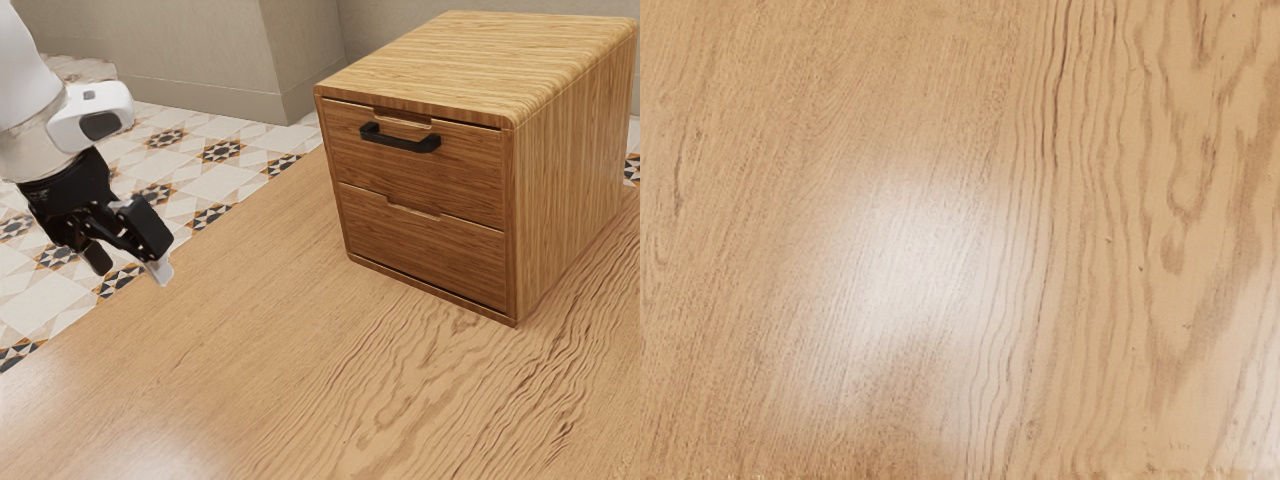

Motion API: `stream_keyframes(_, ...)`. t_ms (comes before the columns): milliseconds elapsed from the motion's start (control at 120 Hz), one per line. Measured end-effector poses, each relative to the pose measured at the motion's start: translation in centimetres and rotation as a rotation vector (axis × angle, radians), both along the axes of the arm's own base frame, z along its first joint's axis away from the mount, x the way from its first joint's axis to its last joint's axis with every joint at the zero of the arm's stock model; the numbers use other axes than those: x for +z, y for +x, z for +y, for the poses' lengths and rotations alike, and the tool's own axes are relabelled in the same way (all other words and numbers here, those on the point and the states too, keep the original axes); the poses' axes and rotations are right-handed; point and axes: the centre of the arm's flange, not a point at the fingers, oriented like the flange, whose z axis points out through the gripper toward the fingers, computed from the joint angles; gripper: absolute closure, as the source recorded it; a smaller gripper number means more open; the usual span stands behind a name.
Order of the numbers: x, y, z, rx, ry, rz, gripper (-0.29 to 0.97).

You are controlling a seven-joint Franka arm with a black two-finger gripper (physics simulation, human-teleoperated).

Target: Pull the drawer handle with one arm to open the drawer

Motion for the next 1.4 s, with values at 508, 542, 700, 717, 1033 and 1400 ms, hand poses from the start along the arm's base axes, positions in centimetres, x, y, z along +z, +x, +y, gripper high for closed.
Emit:
stream_keyframes(508,0.1,4.6,-9.9,-0.739,0.23,-0.146,0.0)
stream_keyframes(542,0.1,4.7,-9.8,-0.797,0.26,-0.141,0.0)
stream_keyframes(700,0.3,5.1,-9.7,-1.075,0.378,-0.157,0.0)
stream_keyframes(717,0.4,5.2,-9.8,-1.102,0.388,-0.16,0.0)
stream_keyframes(1033,-1.2,8.9,-11.0,-1.472,0.514,-0.203,0.0)
stream_keyframes(1400,-2.0,17.5,-10.0,-1.543,0.591,-0.297,0.0)
